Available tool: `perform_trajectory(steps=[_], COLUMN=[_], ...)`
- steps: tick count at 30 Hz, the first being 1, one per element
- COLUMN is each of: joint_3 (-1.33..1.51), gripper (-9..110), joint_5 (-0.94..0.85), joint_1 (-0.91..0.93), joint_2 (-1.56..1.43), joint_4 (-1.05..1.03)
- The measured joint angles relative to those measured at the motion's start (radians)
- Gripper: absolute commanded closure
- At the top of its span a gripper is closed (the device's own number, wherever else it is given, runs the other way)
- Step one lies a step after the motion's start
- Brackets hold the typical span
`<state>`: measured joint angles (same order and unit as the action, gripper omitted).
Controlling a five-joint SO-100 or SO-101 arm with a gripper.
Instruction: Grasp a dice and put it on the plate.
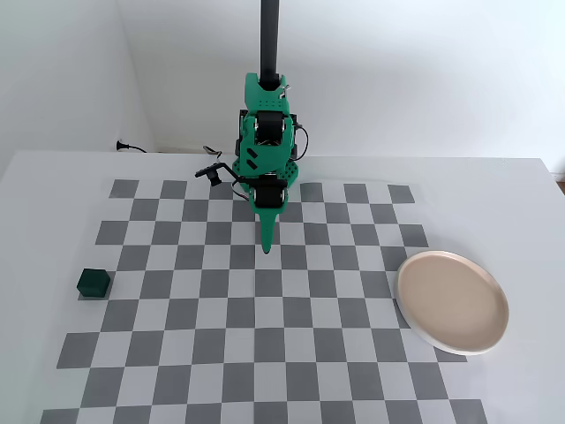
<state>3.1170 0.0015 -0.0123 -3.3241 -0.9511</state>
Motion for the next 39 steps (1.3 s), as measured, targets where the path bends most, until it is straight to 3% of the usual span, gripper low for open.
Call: perform_trajectory(steps=[8, 24, 39], joint_3=[0.0, 0.0, -0.052], gripper=[106, 106, 101], joint_5=[0.023, -0.456, -0.965], joint_1=[-0.084, 0.021, -0.021], joint_2=[0.0, 0.0, 0.0], joint_4=[0.0, 0.147, 0.253])
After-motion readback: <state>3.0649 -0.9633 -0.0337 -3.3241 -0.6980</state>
